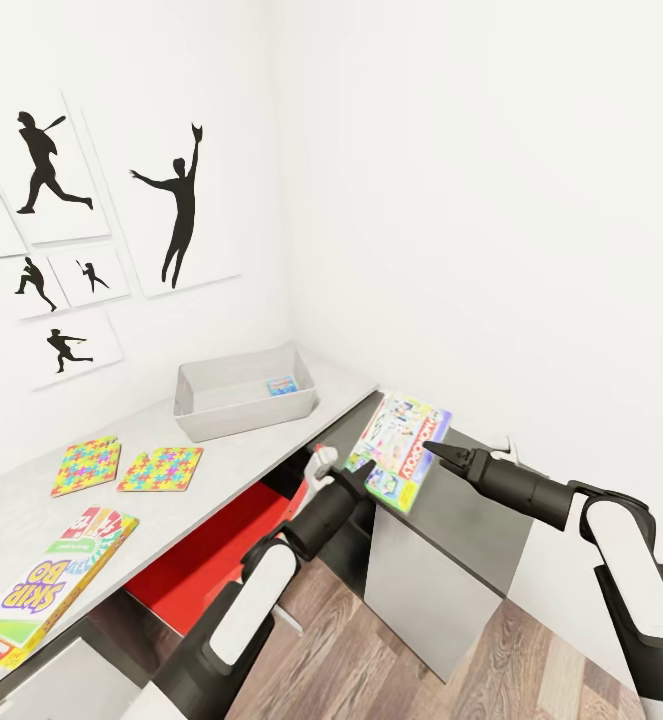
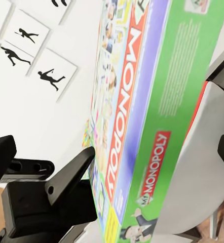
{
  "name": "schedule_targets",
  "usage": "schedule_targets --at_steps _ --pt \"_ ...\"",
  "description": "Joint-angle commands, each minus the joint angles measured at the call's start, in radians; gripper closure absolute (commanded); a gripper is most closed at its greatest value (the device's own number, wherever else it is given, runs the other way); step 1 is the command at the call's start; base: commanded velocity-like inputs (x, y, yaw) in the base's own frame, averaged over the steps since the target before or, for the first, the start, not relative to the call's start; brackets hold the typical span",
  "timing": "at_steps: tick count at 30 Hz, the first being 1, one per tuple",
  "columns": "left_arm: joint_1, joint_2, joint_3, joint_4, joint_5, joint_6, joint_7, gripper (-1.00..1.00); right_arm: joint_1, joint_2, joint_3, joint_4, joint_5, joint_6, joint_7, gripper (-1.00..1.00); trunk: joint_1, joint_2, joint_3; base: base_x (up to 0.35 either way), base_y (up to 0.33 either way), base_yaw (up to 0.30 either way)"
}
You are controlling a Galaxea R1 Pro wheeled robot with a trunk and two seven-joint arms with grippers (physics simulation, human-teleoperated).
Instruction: Put all the toys in the child's room - the three board games (two on the bed and one on the table), the two jigsaw puzzles on the table, and the tennis ball on the table - inside the toy box on the table in the child's room.
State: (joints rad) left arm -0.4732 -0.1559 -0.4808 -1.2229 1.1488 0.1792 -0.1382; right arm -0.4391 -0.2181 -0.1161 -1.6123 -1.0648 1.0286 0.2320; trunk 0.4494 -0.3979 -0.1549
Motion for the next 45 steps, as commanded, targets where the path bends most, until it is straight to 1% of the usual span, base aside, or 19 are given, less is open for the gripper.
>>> schedule_targets --at_steps 1,17,27,36,45 --pt "-0.001 0.000 -0.001 -0.001 0.008 0.005 -0.001 1.00 -0.001 0.000 -0.001 0.000 0.010 0.004 0.010 -1.00 0.001 -0.002 -0.002 0.000 0.000 0.000" --pt "-0.001 -0.006 -0.009 -0.004 0.012 0.004 -0.002 1.00 -0.001 0.000 -0.001 0.001 0.011 0.004 0.009 -1.00 0.001 -0.002 -0.002 0.000 0.000 0.000" --pt "-0.001 -0.009 -0.010 -0.009 0.013 -0.010 -0.003 1.00 -0.001 0.000 -0.001 0.001 0.011 0.004 0.008 -1.00 0.001 -0.002 -0.002 0.000 0.000 0.000" --pt "-0.001 -0.010 -0.030 -0.012 0.015 -0.014 -0.003 1.00 -0.001 0.001 0.000 0.002 0.011 0.003 0.007 -1.00 0.001 -0.002 -0.002 0.000 0.000 0.000" --pt "-0.001 -0.013 -0.037 -0.013 0.015 -0.015 -0.003 1.00 -0.001 0.002 0.001 0.002 0.011 0.003 0.007 -1.00 0.001 -0.002 -0.002 0.000 0.000 0.000"
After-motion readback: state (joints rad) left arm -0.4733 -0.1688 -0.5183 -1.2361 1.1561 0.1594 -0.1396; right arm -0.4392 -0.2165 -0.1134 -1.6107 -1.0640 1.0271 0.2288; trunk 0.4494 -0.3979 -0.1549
